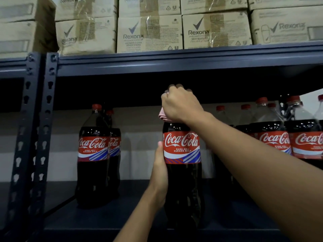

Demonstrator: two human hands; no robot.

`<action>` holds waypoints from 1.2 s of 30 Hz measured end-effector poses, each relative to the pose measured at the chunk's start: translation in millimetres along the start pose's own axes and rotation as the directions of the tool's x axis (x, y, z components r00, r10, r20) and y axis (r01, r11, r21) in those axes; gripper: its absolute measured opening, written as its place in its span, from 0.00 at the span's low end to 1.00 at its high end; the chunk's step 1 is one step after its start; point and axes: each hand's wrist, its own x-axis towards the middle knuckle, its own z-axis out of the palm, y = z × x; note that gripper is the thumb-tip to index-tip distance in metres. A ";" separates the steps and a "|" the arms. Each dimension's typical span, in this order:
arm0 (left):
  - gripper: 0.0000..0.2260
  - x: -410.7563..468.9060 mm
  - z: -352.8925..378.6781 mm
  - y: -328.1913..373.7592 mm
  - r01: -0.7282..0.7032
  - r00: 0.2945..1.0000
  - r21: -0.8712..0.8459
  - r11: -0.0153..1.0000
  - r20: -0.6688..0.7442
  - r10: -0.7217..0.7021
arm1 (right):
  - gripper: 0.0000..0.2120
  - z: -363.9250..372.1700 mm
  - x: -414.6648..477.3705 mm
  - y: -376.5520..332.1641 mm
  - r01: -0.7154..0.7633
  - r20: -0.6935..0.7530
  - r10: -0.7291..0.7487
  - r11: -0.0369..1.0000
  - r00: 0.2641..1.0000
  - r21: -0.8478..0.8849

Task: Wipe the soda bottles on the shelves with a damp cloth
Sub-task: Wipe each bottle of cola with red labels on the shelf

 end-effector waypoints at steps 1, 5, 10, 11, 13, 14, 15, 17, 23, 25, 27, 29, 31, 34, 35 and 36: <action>0.28 2.2 -0.9 -1.6 -0.007 1.000 -0.011 1.000 0.007 0.007 | 0.18 1.5 0.3 -0.3 0.017 0.007 -0.017 0.999 1.000 -0.033; 0.28 4.0 1.7 -3.1 -0.010 1.000 -0.041 0.999 -0.003 0.010 | 0.32 8.8 -9.5 2.3 -0.087 -0.010 0.089 0.987 0.996 0.136; 0.29 -4.6 -2.5 -2.2 -0.054 0.997 -0.010 0.998 0.047 0.054 | 0.33 25.9 -83.5 -8.8 0.058 -0.181 -0.065 0.997 0.981 -0.043; 0.27 -4.7 -5.7 -4.0 -0.067 0.996 -0.005 0.998 0.053 0.067 | 0.31 33.4 -101.1 -9.1 0.087 -0.188 -0.097 0.994 0.977 -0.062; 0.26 -6.2 -8.6 -5.9 -0.067 0.995 -0.003 0.998 0.081 0.067 | 0.29 49.6 -142.8 -10.9 0.127 -0.205 -0.131 0.991 0.970 -0.034; 0.28 -6.9 -9.2 -5.1 -0.037 0.996 -0.016 0.999 0.077 0.038 | 0.29 57.5 -164.1 -13.8 0.148 -0.196 -0.153 0.988 0.969 -0.039; 0.29 -6.6 -10.9 -5.1 0.003 0.997 -0.043 0.999 0.078 0.000 | 0.30 64.1 -185.8 -17.2 0.164 -0.158 -0.173 0.984 0.972 -0.067; 0.32 -6.7 -10.6 -3.1 0.062 0.993 -0.078 0.995 0.103 -0.054 | 0.32 74.5 -222.6 -19.5 0.192 -0.105 -0.203 0.976 0.974 -0.103; 0.31 -11.0 -9.6 -5.1 0.046 0.990 -0.067 0.997 0.138 -0.037 | 0.30 77.6 -210.0 -28.1 0.125 -0.171 -0.132 0.991 0.976 -0.050; 0.29 -13.1 -8.3 -5.3 -0.044 0.992 0.003 0.999 0.121 0.044 | 0.31 64.7 -174.2 -24.0 0.065 -0.238 -0.041 0.994 0.970 0.093; 0.30 -10.1 -8.0 -3.9 -0.096 0.987 0.033 0.995 0.132 0.090 | 0.35 45.9 -134.7 -9.9 0.015 -0.225 0.048 0.963 0.973 0.270; 0.34 -7.6 -6.2 -0.7 -0.033 0.989 -0.021 0.999 0.144 0.036 | 0.36 28.6 -99.6 4.8 -0.058 -0.133 0.141 0.866 0.981 0.496; 0.34 -4.3 -6.1 1.4 0.025 0.994 -0.044 0.999 0.107 -0.020 | 0.33 19.9 -76.4 14.6 -0.094 -0.085 0.182 0.791 0.980 0.605; 0.33 -5.4 -10.6 7.9 0.070 0.995 0.029 0.997 0.063 -0.072 | 0.30 19.3 -75.4 18.2 -0.051 -0.093 0.134 0.796 0.987 0.604; 0.33 -6.2 -14.1 10.9 0.086 0.995 0.052 0.995 0.047 -0.088 | 0.30 21.8 -81.2 18.3 -0.020 -0.113 0.106 0.811 0.988 0.584; 0.33 -5.3 -17.0 12.9 0.094 0.995 0.070 0.993 0.028 -0.096 | 0.31 23.6 -88.9 17.8 0.015 -0.139 0.076 0.832 0.987 0.555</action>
